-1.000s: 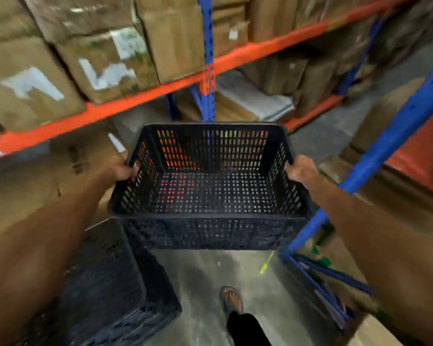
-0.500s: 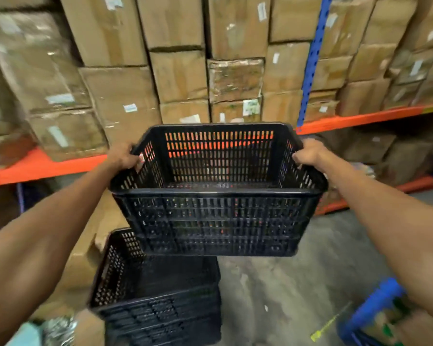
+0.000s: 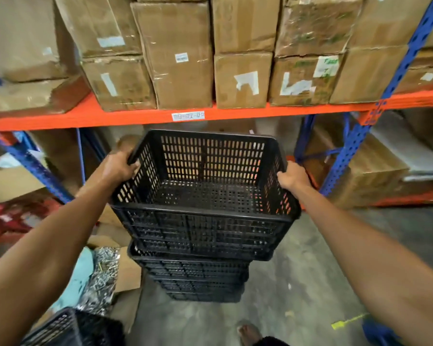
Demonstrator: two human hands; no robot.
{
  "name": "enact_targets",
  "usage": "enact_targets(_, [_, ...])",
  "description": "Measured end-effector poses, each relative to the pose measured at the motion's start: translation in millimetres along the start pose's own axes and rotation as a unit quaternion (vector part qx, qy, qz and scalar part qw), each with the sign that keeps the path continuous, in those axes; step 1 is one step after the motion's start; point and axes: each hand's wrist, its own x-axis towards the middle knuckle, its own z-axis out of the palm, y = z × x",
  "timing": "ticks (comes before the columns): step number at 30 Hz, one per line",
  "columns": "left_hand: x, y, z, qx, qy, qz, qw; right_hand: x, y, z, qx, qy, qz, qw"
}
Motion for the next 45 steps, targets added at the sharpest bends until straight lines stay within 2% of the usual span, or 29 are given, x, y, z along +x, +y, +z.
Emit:
enact_targets(7, [10.8,-39.6,26.7,-0.018,0.006,-0.101,0.995,6.4,-33.4,50.1,-0.006,0.028,0.012,1.0])
enact_targets(12, [0.7,-65.3,43.9,-0.032,0.005,-0.131,0.991,-2.4,-39.1,81.9,-0.039,0.022,0.012,0.999])
enact_targets(15, [-3.8,-77.5,52.2,-0.039,0.007,-0.113,0.993,-3.8,-39.4,90.3,-0.044,0.02,0.005,0.999])
enact_targets(19, [-1.4,-88.1,47.0,-0.067,-0.043,-0.085,0.993,-2.8,-34.5,91.8,-0.023,0.003,0.004,1.0])
enact_targets(22, [-6.2,-98.1,48.0,-0.031,-0.064,-0.091,0.993,-1.7,-32.2,92.1,-0.001,0.002,-0.001,1.0])
enact_targets(27, [-13.0,-94.1,52.2,0.029,-0.046,-0.078,0.995,0.8,-34.4,92.8,-0.022,0.018,-0.008,1.0])
enact_targets(39, [-14.3,-86.1,50.0,-0.043,-0.029,-0.089,0.995,2.1,-38.3,92.7,-0.052,0.045,-0.007,0.998])
enact_targets(45, [-13.5,-85.1,49.7,-0.033,-0.027,-0.085,0.995,2.1,-38.0,90.6,-0.045,0.043,-0.006,0.998])
